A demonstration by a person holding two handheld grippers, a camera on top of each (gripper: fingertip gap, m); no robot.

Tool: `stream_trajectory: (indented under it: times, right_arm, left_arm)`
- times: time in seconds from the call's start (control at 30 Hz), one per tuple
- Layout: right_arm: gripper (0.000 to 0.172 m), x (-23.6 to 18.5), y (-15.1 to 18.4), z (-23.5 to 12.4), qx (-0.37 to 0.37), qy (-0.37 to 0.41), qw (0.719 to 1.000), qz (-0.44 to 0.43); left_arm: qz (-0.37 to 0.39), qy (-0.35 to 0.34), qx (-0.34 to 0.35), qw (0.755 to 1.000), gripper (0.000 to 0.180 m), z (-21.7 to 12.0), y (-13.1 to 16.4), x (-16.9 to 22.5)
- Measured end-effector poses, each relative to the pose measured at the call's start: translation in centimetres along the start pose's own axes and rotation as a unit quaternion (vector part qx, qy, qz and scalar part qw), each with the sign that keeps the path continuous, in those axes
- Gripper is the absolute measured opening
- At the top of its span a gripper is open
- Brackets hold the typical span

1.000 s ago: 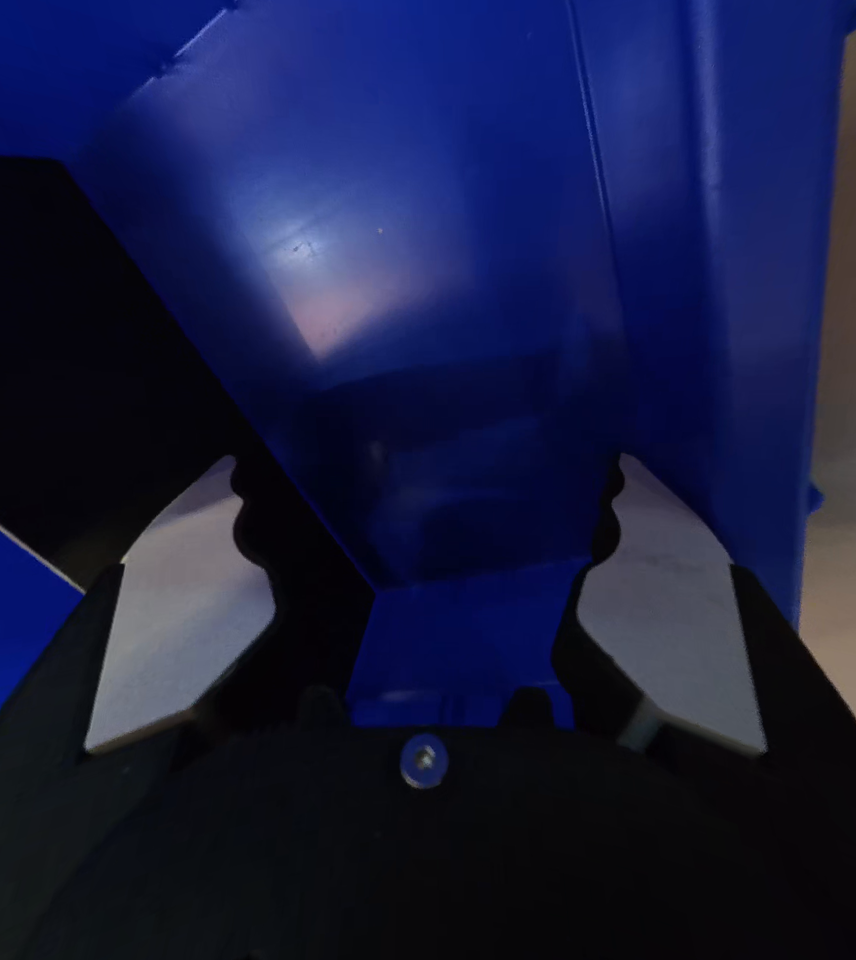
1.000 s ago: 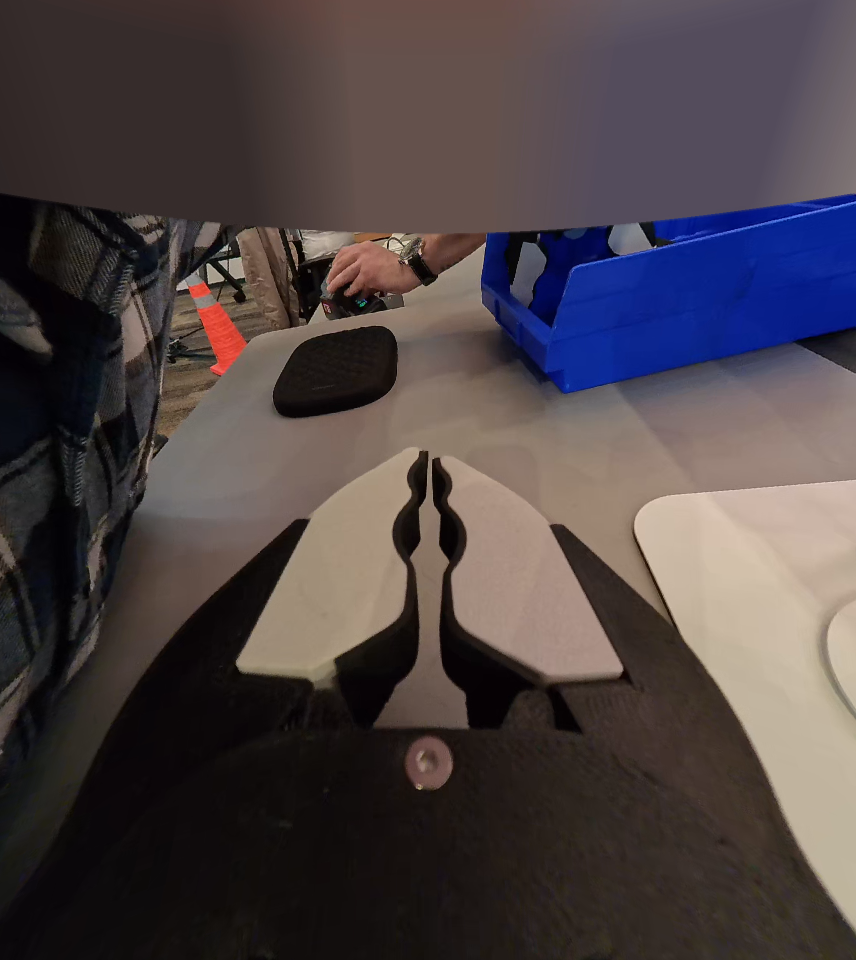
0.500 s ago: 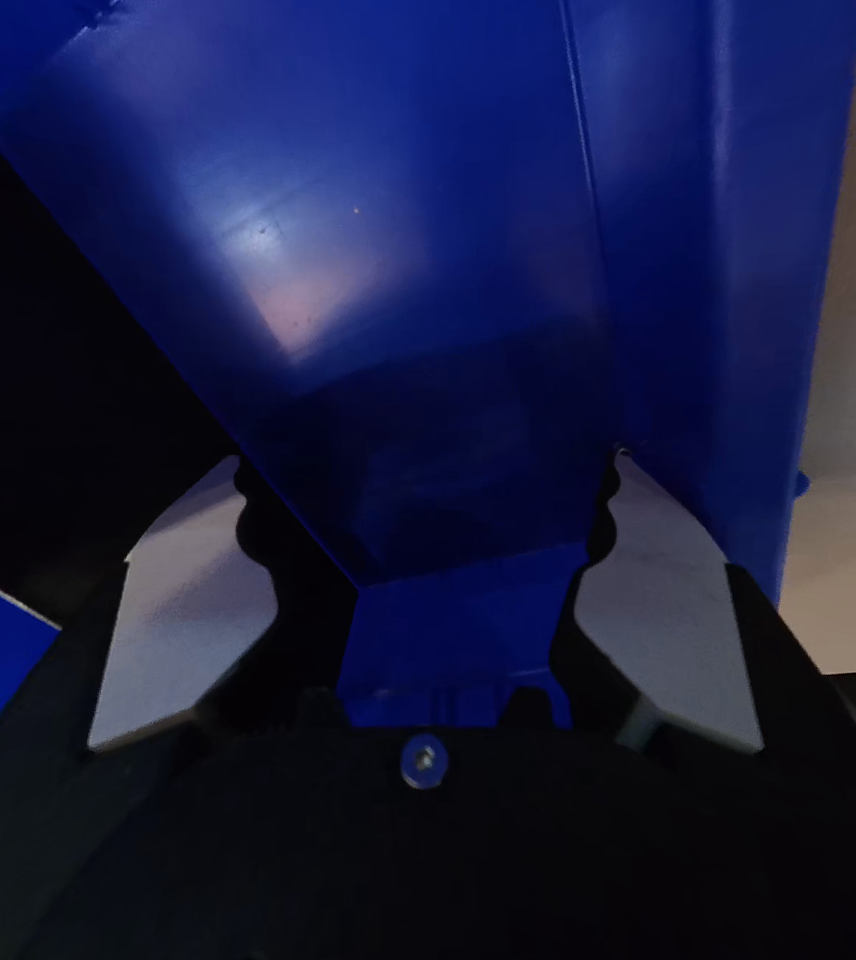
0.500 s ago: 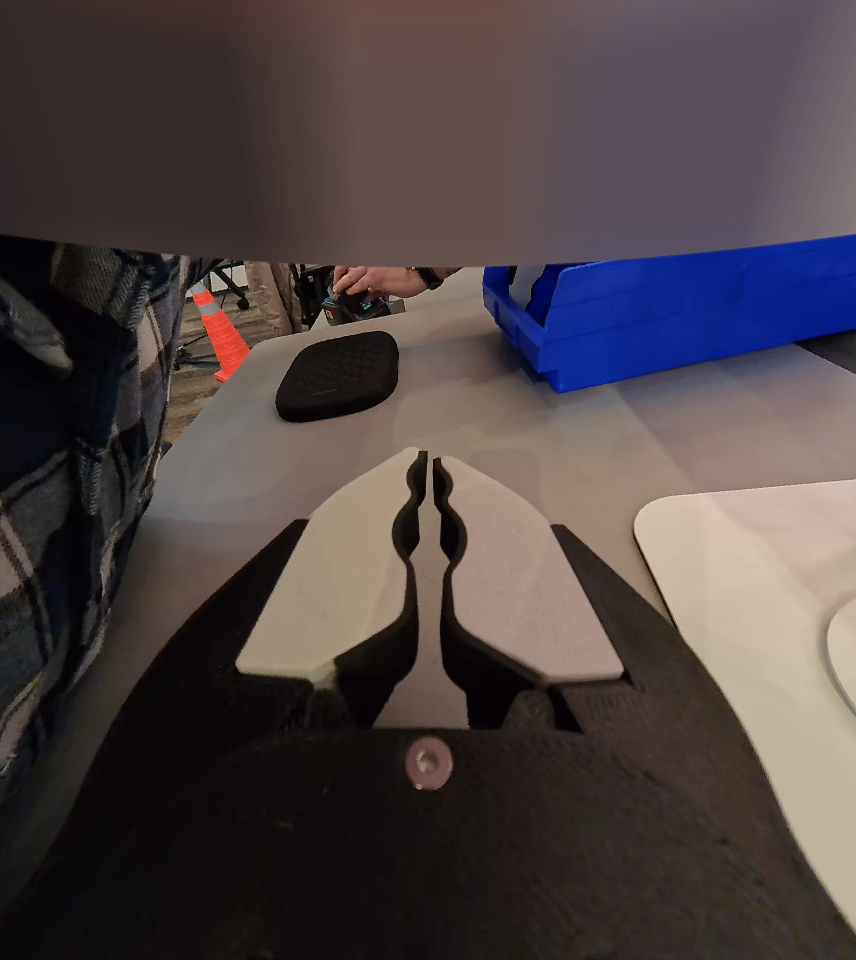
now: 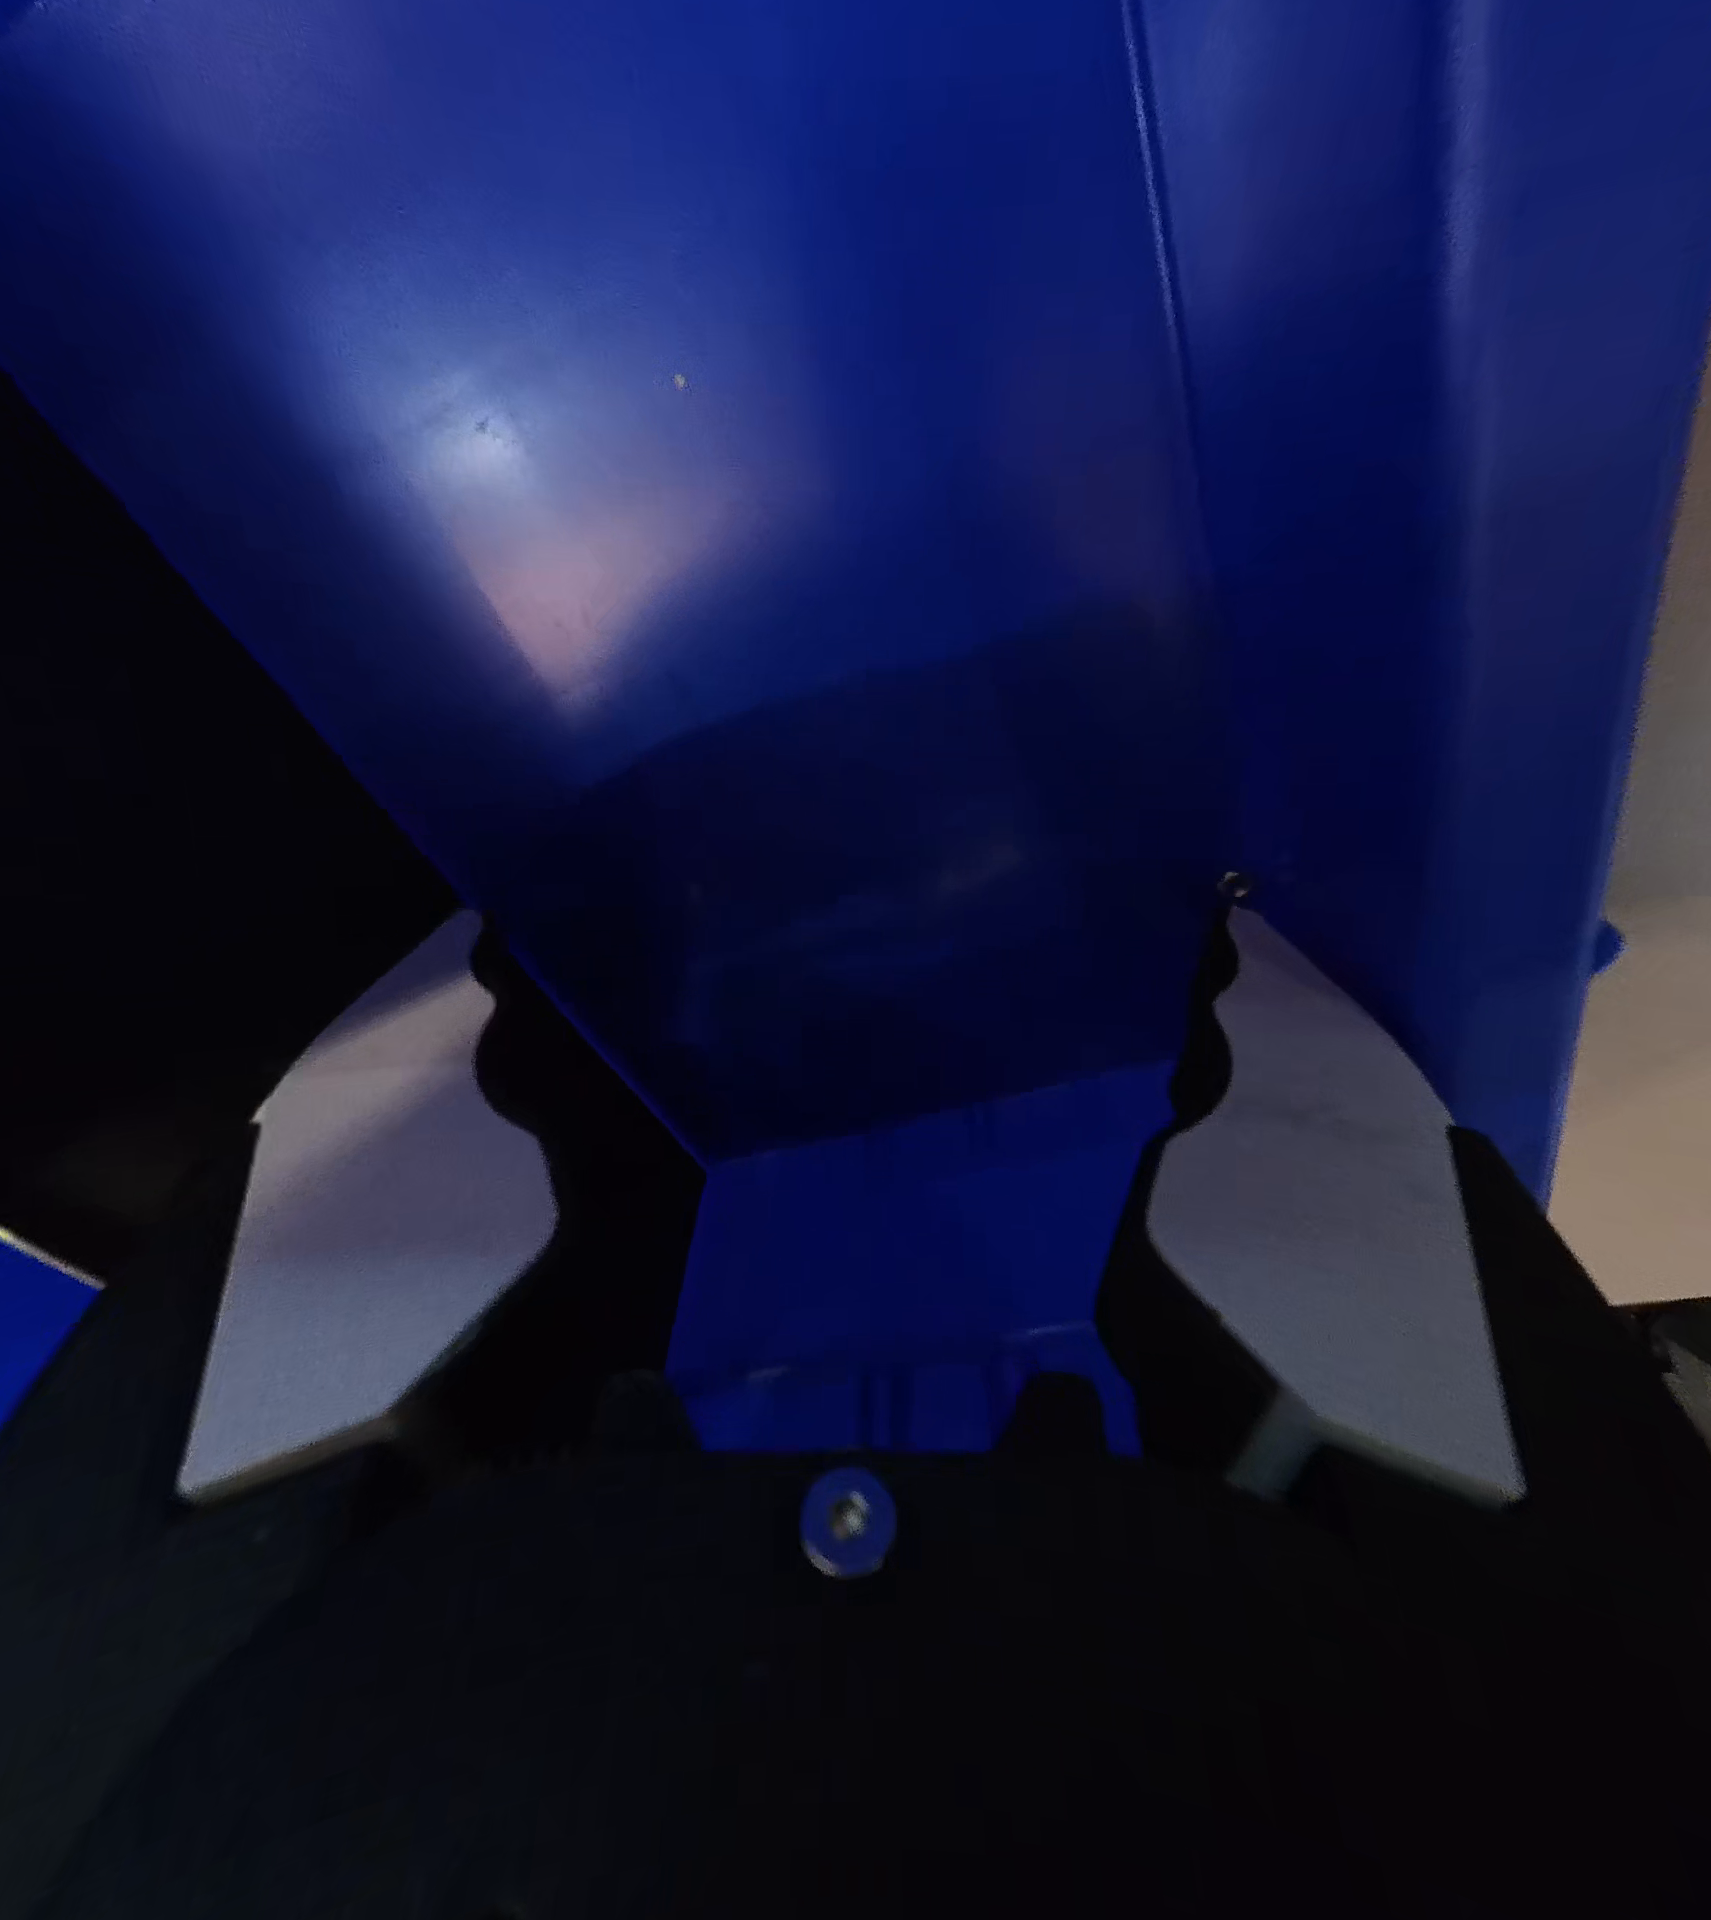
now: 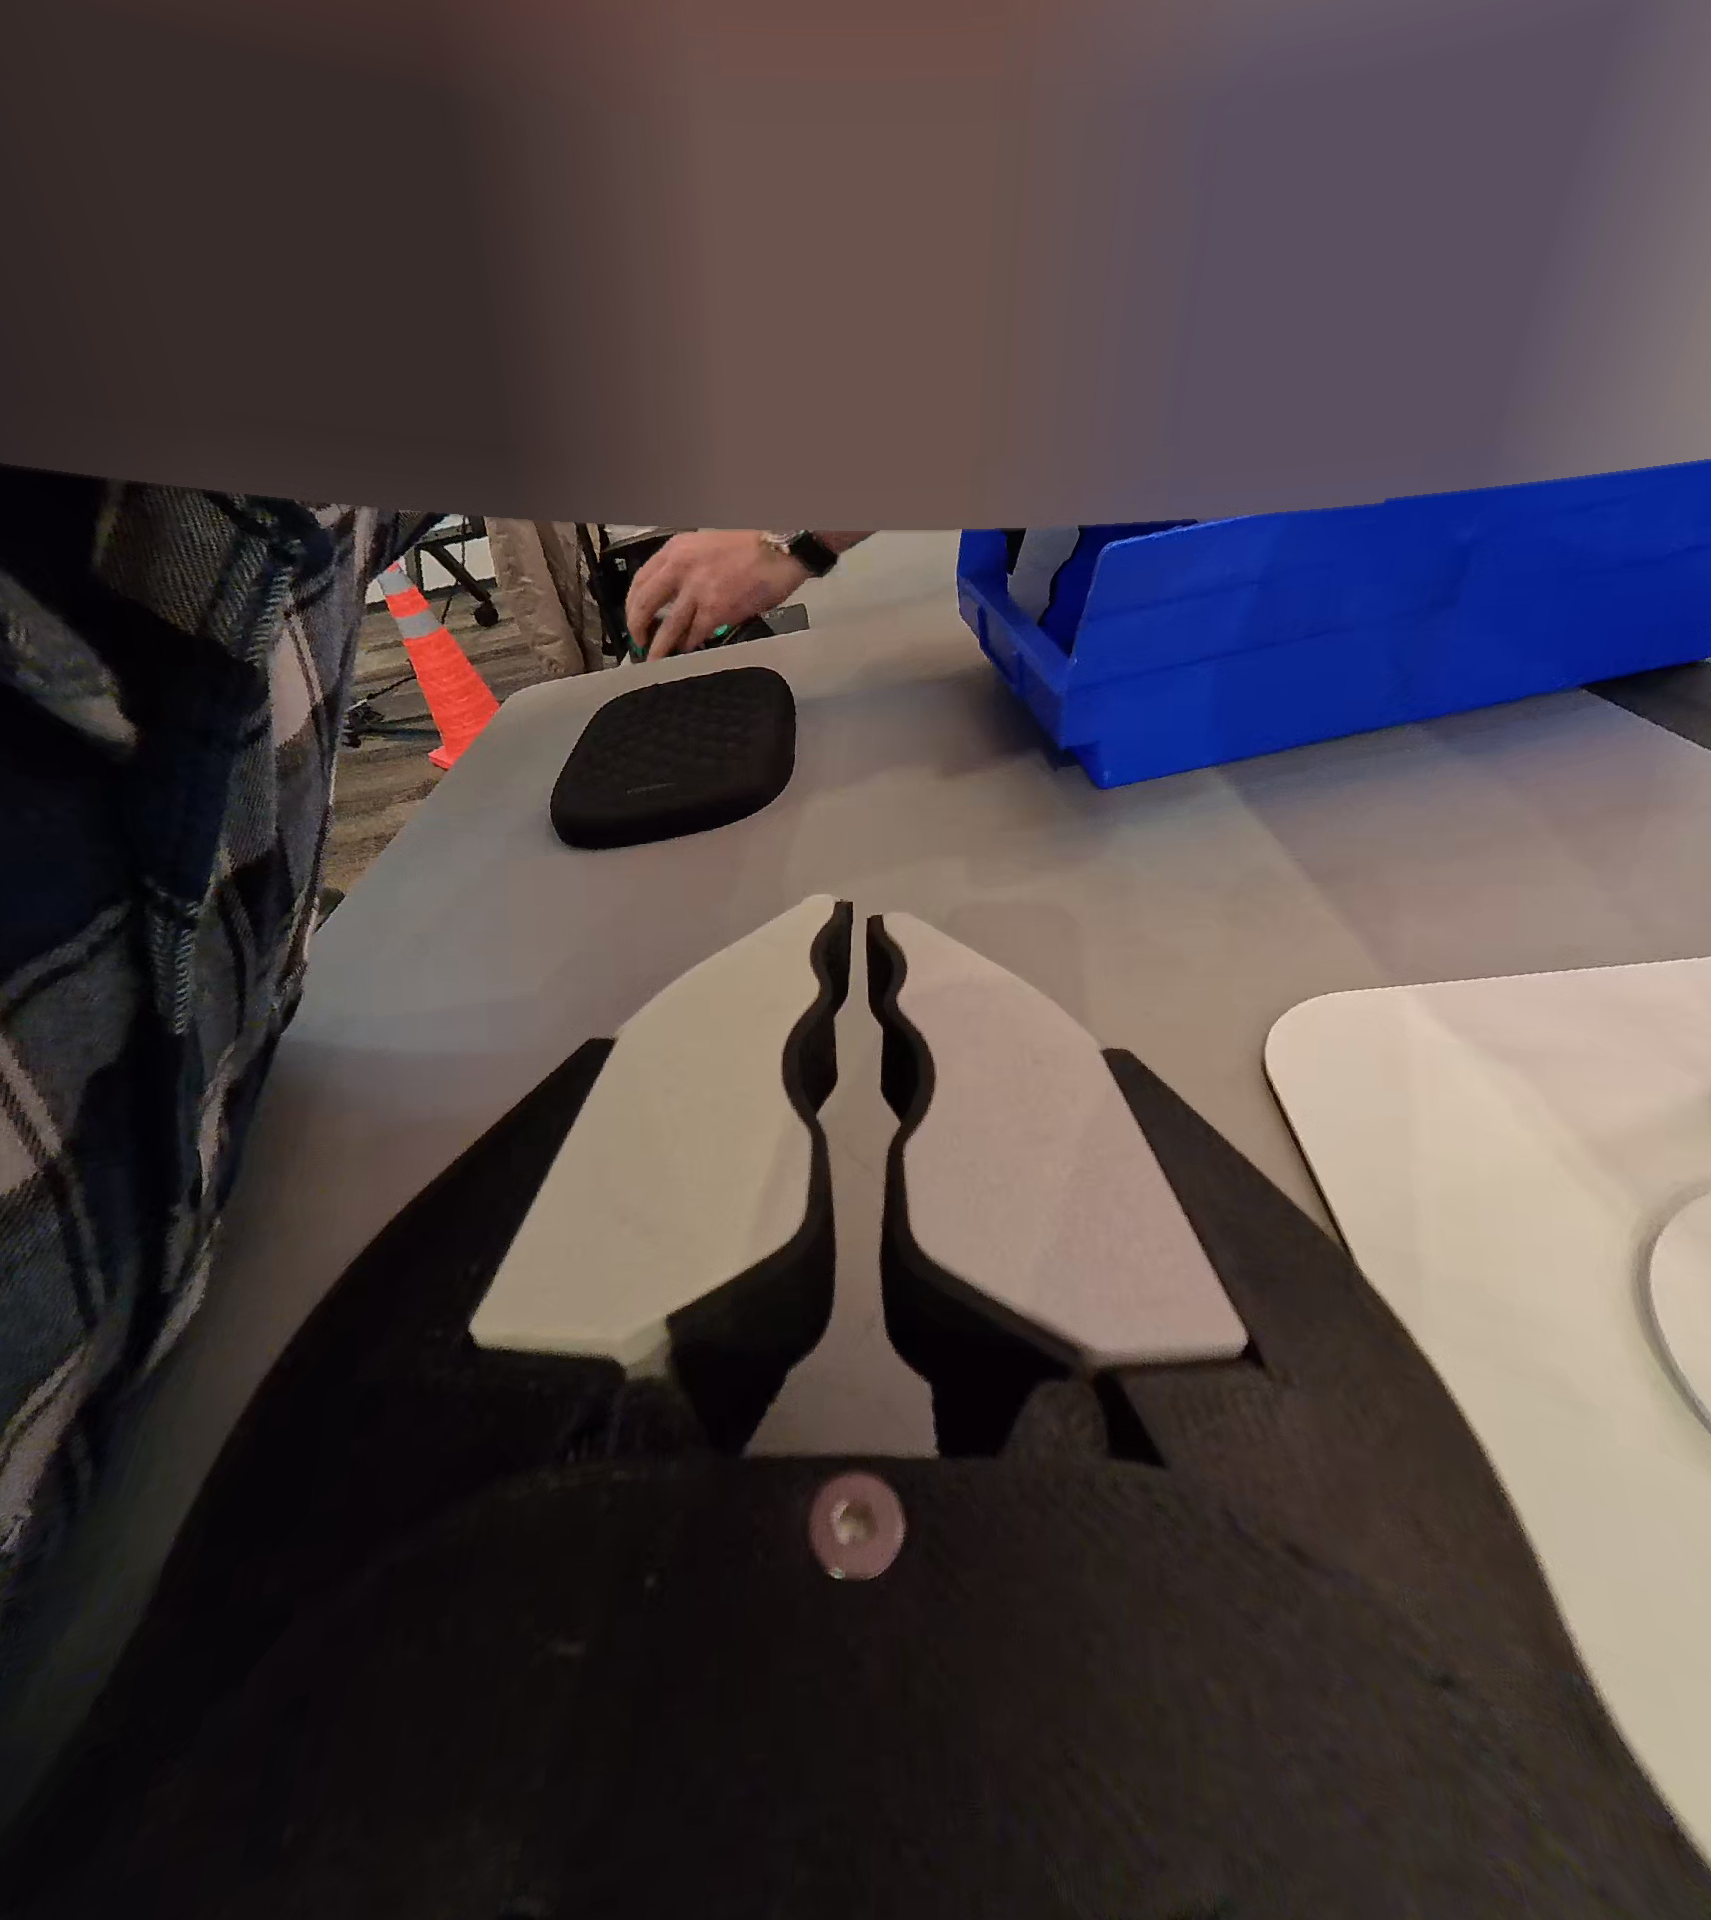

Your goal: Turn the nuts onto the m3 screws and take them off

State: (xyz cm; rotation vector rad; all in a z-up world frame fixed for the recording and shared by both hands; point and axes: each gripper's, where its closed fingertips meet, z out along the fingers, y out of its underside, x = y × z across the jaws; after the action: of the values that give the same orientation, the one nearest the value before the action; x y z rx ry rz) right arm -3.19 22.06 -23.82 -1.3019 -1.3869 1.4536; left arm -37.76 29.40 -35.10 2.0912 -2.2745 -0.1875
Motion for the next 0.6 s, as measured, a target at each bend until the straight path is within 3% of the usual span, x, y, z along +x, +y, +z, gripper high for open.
stream_trajectory:
  times: [0.37, 0.6]
  right_arm:
    - [0.003, -0.06, 0.04, 0.06, -0.001, -0.001, 1.000, -0.001]
    - [0.003, -0.08, 0.10, 0.10, -0.002, 0.000, 1.000, -0.002]
  left_arm:
    - [-0.022, 0.030, 0.027, 0.999, 0.119, -0.20, -0.68, -0.14]
    - [-0.024, 0.018, 0.005, 1.000, 0.120, 0.30, -0.40, -0.27]
